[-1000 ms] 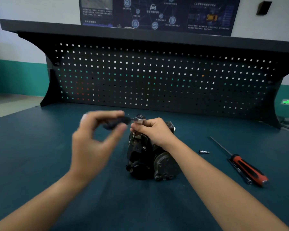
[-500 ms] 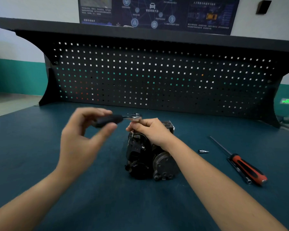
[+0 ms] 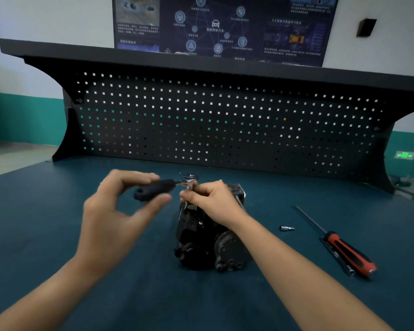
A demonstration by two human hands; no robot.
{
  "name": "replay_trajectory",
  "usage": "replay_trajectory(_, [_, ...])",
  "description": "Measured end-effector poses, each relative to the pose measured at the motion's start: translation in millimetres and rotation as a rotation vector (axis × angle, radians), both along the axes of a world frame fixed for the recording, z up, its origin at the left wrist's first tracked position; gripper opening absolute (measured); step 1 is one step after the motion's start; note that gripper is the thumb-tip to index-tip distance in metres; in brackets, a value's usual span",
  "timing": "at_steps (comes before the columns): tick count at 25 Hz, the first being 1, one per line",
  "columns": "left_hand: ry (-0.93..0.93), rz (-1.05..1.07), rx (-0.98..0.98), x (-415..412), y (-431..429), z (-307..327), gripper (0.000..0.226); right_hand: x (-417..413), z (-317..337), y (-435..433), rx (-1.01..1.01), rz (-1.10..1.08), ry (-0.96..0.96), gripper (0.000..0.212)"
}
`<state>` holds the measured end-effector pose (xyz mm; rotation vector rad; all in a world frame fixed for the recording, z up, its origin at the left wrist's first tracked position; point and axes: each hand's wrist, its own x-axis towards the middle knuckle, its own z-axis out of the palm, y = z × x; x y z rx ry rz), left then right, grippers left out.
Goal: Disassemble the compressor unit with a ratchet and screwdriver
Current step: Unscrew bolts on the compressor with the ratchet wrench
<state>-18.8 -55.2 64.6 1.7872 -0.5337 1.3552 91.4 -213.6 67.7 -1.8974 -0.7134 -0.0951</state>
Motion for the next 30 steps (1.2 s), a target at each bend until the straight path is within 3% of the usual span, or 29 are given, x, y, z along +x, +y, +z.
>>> replay_trajectory(2, [0.084, -0.021, -0.199, 13, 19, 6, 0.017, 1, 1, -1, 0.010, 0.022, 0.038, 0.022])
replay_trajectory(6, [0.449, -0.176, -0.609, 46, 48, 4, 0.014, 1, 2, 0, 0.009, 0.069, 0.078, 0.023])
replay_trajectory(8, [0.390, -0.132, -0.543, 39, 43, 1, 0.015, 3, 2, 0, 0.002, 0.065, 0.078, 0.023])
replay_trajectory(11, [0.182, -0.193, -0.275, 9, 19, 5, 0.016, 3, 2, -1, -0.006, 0.062, 0.075, 0.022])
replay_trajectory(13, [0.157, -0.215, -0.102, -8, 2, 7, 0.026, 2, 1, -1, 0.012, 0.073, 0.098, 0.020])
replay_trajectory(17, [0.045, 0.088, 0.177, -20, -22, 5, 0.028, 1, 0, 1, -0.014, 0.000, -0.010, 0.018])
replay_trajectory(20, [0.025, 0.081, 0.240, -18, -20, 3, 0.027, 3, 0, 1, 0.012, 0.000, -0.007, 0.015])
replay_trajectory(24, [0.190, -0.156, -0.162, 1, 16, 15, 0.020, 4, 0, 1, 0.051, 0.033, 0.098, 0.018])
replay_trajectory(26, [0.345, -0.303, -0.479, 23, 33, 17, 0.010, 3, 3, 0, 0.062, 0.066, 0.123, 0.018])
replay_trajectory(28, [0.529, -0.531, -0.776, 44, 41, 14, 0.015, 2, 4, -1, 0.045, 0.090, 0.139, 0.016])
replay_trajectory(30, [0.591, -0.582, -0.884, 55, 42, 10, 0.016, 1, 4, -1, 0.021, 0.093, 0.134, 0.017])
